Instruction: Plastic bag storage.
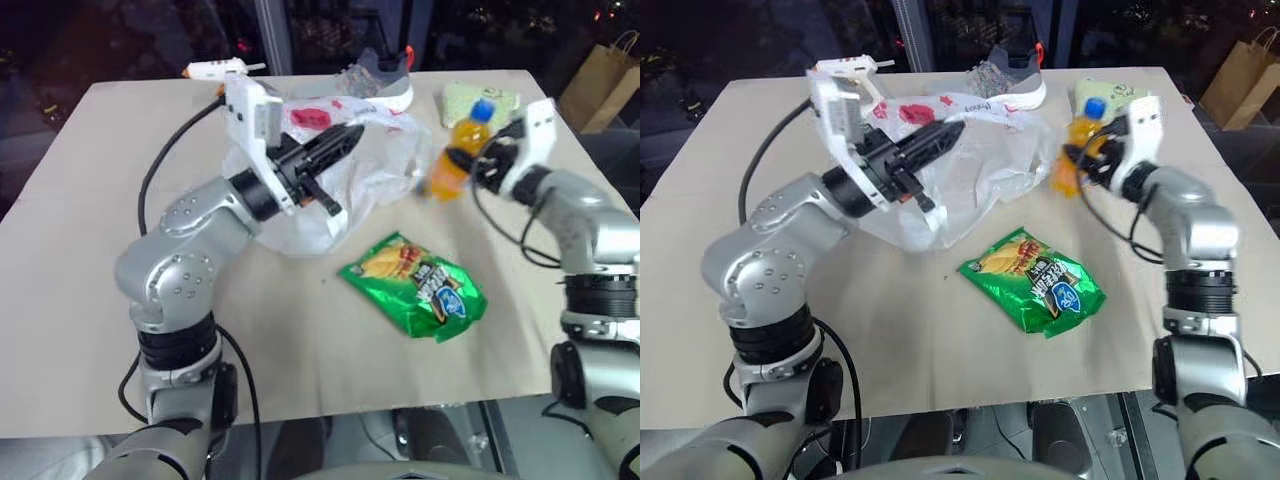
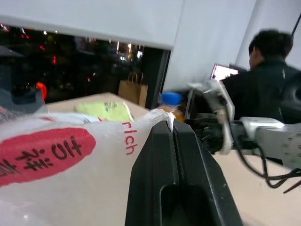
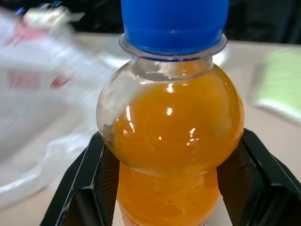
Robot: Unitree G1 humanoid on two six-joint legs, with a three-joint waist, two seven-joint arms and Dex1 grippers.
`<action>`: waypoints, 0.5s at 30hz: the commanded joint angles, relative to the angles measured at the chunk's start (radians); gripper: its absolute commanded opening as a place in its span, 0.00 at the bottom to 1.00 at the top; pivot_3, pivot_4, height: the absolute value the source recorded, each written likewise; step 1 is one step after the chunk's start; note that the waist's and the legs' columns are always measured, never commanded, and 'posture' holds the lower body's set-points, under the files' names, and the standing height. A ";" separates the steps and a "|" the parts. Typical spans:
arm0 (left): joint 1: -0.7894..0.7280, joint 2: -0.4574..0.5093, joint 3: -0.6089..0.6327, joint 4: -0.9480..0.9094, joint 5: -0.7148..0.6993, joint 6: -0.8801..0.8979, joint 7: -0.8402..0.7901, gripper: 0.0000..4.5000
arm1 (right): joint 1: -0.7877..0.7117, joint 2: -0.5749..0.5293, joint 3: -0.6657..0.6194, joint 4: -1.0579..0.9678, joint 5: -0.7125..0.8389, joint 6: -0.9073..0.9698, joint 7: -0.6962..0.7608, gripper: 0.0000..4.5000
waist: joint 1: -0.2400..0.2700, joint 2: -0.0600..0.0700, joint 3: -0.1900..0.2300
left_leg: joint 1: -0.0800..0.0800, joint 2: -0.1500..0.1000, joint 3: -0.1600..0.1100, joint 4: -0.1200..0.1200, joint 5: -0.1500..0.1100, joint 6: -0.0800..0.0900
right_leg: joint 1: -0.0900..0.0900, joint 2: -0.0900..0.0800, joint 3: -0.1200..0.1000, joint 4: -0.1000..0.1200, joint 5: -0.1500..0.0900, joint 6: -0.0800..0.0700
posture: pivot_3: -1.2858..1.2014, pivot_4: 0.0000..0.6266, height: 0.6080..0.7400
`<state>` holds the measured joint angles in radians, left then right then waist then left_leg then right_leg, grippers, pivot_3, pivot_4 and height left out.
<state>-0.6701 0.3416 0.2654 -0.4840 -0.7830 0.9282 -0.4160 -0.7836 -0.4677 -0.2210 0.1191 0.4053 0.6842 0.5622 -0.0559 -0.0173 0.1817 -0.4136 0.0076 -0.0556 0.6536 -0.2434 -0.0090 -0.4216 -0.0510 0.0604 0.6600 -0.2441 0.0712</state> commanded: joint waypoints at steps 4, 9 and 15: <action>-0.017 0.080 0.216 0.059 -0.092 -0.009 0.140 0.00 | -0.074 0.072 0.004 -0.240 0.172 0.057 0.018 0.52 | -0.014 0.000 0.000 | 0.000 0.001 0.001 0.000 0.000 0.000 | -0.002 0.001 0.002 0.002 0.000 0.000 | 0.52 0.24 1.00; 0.024 0.097 0.279 0.084 -0.157 0.002 0.208 0.00 | -0.153 0.204 0.077 -0.202 0.168 0.028 -0.033 0.52 | -0.005 0.000 0.000 | -0.001 -0.001 0.000 0.001 0.000 0.000 | -0.001 -0.001 0.001 0.002 0.000 0.000 | 0.52 0.24 1.00; 0.067 0.076 0.274 0.062 -0.319 0.043 0.268 0.00 | -0.211 0.377 0.177 -0.030 0.091 -0.116 -0.046 0.52 | 0.001 0.000 0.000 | -0.002 -0.001 -0.002 0.002 0.002 -0.004 | -0.002 -0.001 -0.001 0.002 0.000 0.000 | 0.52 0.24 1.00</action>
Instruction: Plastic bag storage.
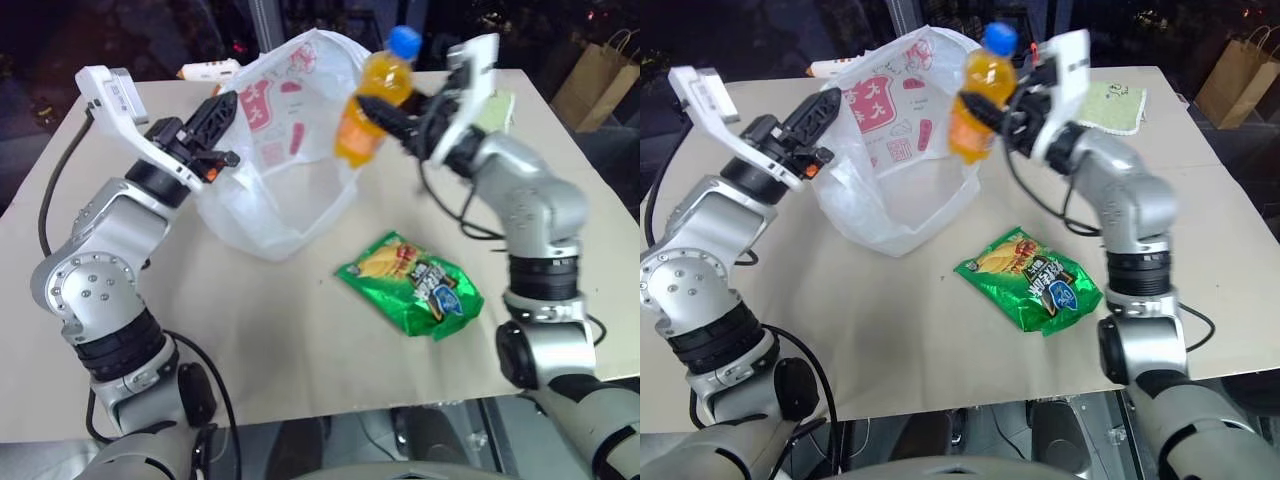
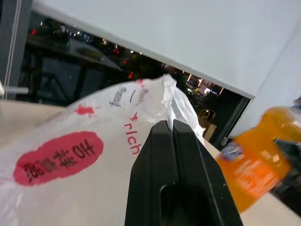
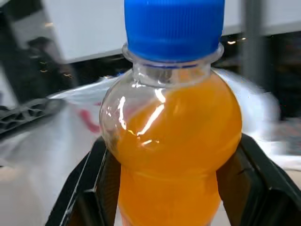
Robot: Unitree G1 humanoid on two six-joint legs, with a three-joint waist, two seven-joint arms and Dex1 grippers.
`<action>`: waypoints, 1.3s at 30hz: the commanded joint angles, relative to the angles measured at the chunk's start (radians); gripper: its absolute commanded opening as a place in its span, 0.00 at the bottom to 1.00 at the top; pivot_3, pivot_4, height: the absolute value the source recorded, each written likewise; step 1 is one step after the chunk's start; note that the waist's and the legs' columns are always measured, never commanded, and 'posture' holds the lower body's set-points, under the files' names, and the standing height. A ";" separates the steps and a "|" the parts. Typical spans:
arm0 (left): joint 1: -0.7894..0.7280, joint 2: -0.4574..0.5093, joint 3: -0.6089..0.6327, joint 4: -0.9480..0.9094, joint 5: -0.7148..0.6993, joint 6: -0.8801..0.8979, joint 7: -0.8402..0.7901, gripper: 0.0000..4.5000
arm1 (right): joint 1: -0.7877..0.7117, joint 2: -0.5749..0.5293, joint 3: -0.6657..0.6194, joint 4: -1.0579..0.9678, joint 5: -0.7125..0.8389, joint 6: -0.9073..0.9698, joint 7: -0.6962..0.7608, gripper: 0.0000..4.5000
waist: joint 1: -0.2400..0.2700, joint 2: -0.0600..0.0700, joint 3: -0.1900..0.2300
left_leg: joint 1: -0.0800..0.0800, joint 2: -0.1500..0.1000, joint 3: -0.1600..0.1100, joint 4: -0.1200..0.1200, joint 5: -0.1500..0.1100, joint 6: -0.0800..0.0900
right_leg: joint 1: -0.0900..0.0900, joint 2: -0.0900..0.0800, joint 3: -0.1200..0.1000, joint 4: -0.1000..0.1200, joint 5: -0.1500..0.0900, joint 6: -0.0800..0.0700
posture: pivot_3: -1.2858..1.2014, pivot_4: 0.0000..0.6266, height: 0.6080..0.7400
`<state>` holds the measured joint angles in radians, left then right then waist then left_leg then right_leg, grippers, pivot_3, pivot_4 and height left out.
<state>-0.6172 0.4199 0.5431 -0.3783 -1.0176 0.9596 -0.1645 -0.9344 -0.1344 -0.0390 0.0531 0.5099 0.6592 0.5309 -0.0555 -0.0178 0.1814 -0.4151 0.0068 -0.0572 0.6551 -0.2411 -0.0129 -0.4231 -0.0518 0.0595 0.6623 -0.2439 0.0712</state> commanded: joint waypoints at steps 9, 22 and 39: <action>0.028 -0.007 -0.014 -0.045 -0.181 -0.055 0.124 0.00 | -0.066 0.130 0.122 0.230 -0.114 -0.061 -0.013 0.95 | 0.013 0.000 0.000 | -0.001 -0.001 -0.001 0.000 0.001 -0.001 | 0.000 -0.001 -0.001 0.000 0.000 0.000 | 0.52 0.24 1.00; 0.045 0.027 -0.035 -0.014 -0.220 -0.128 0.170 0.00 | -0.065 -0.009 0.078 0.112 -0.108 -0.012 0.060 0.99 | 0.017 -0.001 -0.001 | -0.001 -0.001 -0.002 0.000 0.001 -0.002 | 0.000 -0.001 -0.003 0.000 0.000 0.000 | 0.52 0.24 1.00; 0.073 0.082 -0.051 0.011 -0.244 -0.153 0.147 0.00 | 0.584 -0.838 0.029 -0.441 0.117 0.288 0.528 0.99 | 0.036 -0.001 0.000 | 0.000 -0.001 -0.003 0.001 -0.002 0.003 | 0.003 -0.001 -0.004 -0.003 -0.001 0.000 | 0.52 0.24 1.00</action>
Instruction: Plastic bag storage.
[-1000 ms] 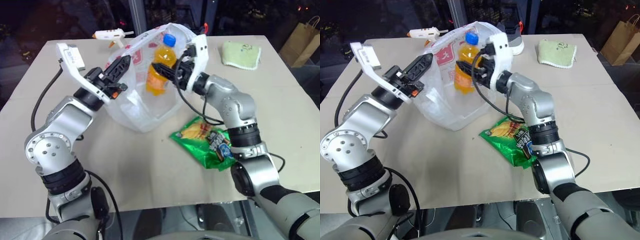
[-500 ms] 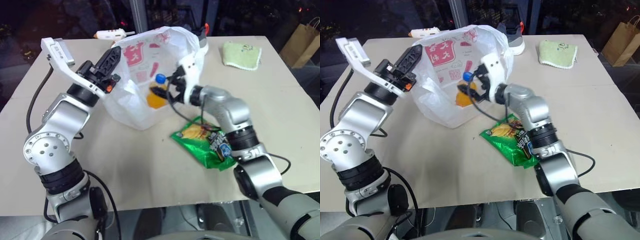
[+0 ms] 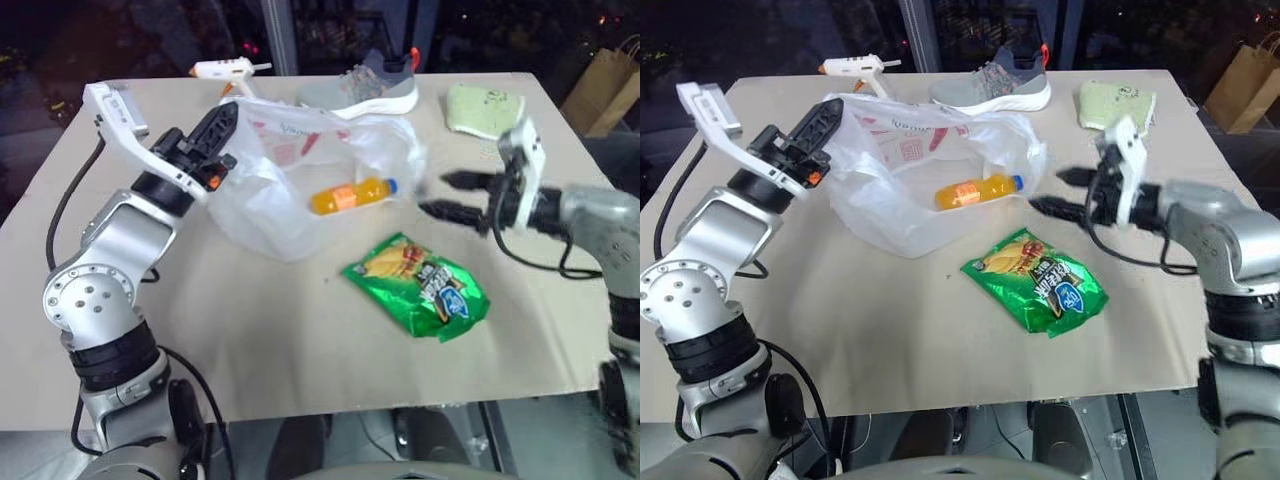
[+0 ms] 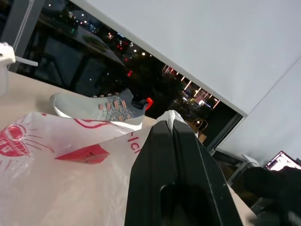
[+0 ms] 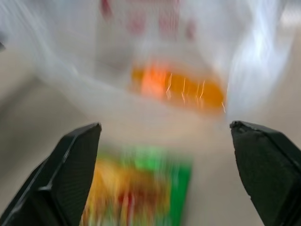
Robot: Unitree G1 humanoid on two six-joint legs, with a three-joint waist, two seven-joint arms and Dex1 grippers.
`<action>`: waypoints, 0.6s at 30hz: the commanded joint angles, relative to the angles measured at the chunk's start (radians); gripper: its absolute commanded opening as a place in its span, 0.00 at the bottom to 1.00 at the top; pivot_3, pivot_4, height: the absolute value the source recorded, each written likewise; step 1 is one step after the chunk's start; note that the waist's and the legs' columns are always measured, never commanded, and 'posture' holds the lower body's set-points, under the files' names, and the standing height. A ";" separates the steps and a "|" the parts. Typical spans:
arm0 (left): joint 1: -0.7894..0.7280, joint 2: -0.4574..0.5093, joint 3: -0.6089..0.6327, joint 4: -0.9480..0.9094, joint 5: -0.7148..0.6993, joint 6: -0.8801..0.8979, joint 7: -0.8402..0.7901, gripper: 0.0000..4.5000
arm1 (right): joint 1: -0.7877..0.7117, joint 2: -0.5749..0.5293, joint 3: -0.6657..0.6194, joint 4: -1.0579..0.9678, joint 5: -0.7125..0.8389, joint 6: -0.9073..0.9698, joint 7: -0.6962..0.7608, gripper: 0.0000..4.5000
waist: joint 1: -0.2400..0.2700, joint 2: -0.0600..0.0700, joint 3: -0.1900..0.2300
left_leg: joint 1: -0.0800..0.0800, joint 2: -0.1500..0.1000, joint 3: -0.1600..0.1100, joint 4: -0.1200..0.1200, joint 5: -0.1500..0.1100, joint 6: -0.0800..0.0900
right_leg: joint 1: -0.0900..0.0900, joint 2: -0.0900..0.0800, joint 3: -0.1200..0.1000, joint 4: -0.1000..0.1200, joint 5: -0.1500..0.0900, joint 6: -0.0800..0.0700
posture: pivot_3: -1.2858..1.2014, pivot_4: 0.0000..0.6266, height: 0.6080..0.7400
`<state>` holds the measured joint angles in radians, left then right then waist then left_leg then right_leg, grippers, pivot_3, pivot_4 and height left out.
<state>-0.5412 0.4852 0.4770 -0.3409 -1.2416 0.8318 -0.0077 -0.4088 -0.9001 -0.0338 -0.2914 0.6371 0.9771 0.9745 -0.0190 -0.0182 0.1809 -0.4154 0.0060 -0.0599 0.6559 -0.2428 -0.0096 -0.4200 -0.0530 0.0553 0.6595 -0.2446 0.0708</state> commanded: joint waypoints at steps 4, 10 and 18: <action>0.010 0.013 0.000 -0.026 -0.016 -0.033 -0.011 0.00 | 0.163 -0.111 0.068 -0.135 -0.026 -0.029 0.071 0.99 | -0.020 0.000 0.000 | 0.003 0.000 0.003 0.002 0.000 0.000 | 0.001 0.001 0.003 0.003 0.000 0.001 | 0.52 0.24 1.00; 0.010 0.019 -0.014 -0.027 -0.016 -0.039 -0.013 0.00 | 0.164 -0.034 0.123 -0.113 -0.074 0.003 -0.036 0.99 | -0.016 -0.001 0.000 | 0.008 0.002 -0.001 0.009 0.000 0.000 | 0.011 0.004 0.000 0.003 0.000 0.001 | 0.52 0.24 1.00; 0.022 0.024 -0.023 -0.033 -0.013 -0.040 -0.018 0.00 | 0.115 0.197 0.067 -0.092 0.010 0.191 -0.217 0.99 | -0.015 -0.005 -0.002 | 0.007 0.003 -0.002 0.011 0.000 0.000 | 0.011 0.005 0.000 0.004 0.000 0.001 | 0.52 0.24 1.00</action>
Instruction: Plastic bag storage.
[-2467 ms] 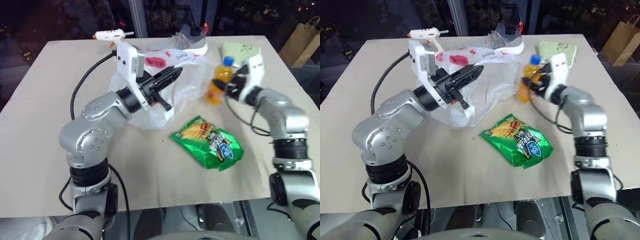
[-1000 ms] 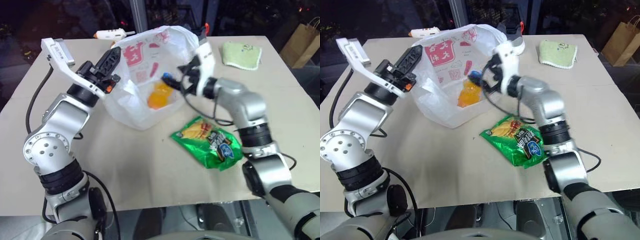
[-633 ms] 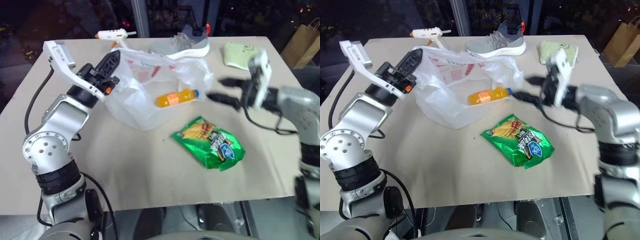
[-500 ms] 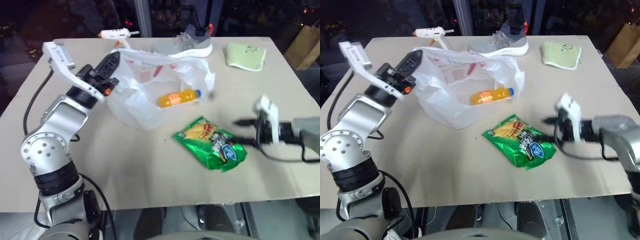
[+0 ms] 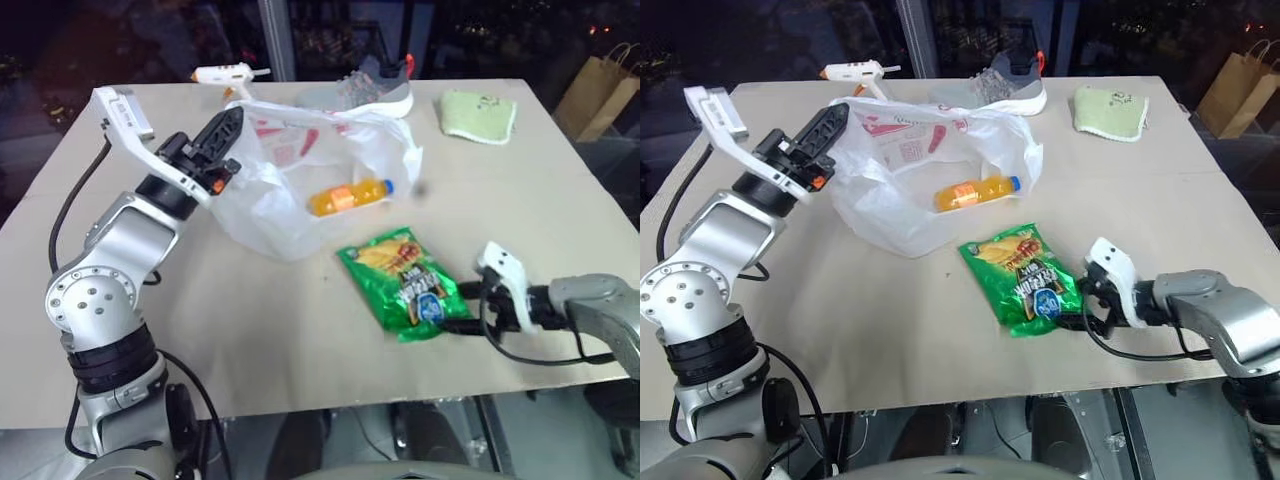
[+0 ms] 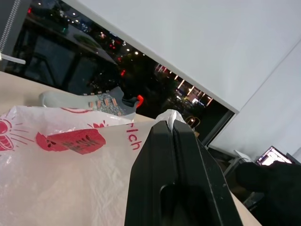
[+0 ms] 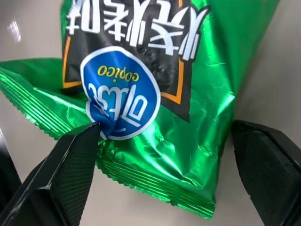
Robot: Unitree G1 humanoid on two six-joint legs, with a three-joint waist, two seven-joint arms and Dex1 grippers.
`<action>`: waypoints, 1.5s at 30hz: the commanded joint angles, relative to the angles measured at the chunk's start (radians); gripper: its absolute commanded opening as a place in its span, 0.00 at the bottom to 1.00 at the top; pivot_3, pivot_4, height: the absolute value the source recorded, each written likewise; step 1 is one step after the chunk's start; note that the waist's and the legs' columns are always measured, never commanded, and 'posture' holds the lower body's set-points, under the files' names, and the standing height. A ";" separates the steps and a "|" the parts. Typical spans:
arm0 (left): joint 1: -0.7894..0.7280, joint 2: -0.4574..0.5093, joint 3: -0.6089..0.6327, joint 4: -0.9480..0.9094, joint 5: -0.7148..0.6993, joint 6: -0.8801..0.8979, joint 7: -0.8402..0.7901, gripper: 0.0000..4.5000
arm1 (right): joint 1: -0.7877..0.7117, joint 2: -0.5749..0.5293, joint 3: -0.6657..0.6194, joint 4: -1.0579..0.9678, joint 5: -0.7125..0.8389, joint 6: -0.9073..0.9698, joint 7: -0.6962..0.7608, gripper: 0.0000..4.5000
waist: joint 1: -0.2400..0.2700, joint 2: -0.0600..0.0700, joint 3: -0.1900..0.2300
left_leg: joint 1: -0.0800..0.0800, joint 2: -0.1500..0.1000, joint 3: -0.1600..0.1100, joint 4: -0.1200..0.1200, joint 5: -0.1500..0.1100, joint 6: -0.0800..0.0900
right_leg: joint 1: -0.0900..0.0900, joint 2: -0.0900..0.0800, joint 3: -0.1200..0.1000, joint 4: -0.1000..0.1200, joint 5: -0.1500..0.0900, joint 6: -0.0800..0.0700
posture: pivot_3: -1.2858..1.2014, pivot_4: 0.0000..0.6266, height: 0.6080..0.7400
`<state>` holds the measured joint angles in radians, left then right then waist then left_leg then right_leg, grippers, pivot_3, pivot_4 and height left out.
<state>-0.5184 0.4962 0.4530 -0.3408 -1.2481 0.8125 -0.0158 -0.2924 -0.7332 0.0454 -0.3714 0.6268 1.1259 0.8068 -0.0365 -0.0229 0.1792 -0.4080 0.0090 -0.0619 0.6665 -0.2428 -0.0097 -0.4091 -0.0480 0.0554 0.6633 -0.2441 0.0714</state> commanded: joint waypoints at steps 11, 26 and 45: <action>0.000 0.017 -0.012 -0.036 -0.010 -0.029 -0.002 0.00 | -0.006 0.081 -0.040 -0.009 0.042 0.036 -0.081 0.00 | 0.004 -0.001 0.000 | -0.001 0.000 0.000 0.000 0.000 0.000 | 0.000 0.000 -0.001 -0.001 0.000 0.000 | 0.52 0.24 1.00; 0.038 0.051 -0.028 -0.071 -0.046 -0.009 -0.046 0.00 | -0.213 -0.034 -0.245 0.037 0.354 0.092 0.115 0.00 | 0.004 0.000 0.000 | -0.002 0.000 -0.001 0.000 0.000 0.000 | 0.000 -0.001 -0.002 -0.001 0.000 0.000 | 0.52 0.24 1.00; 0.072 0.078 -0.063 -0.105 -0.120 0.001 -0.092 0.00 | -0.449 -0.051 -0.020 0.161 0.202 -0.076 0.207 0.00 | 0.020 0.000 0.000 | -0.005 0.000 -0.001 0.000 0.000 0.000 | -0.003 -0.001 -0.003 -0.002 0.000 0.000 | 0.52 0.24 1.00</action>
<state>-0.4443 0.5589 0.3839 -0.3966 -1.3403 0.8182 -0.0877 -0.7074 -0.7901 0.0114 -0.2300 0.8638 1.0976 1.0042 -0.0164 -0.0229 0.1795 -0.4132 0.0086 -0.0632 0.6669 -0.2431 -0.0093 -0.4121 -0.0494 0.0527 0.6613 -0.2442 0.0713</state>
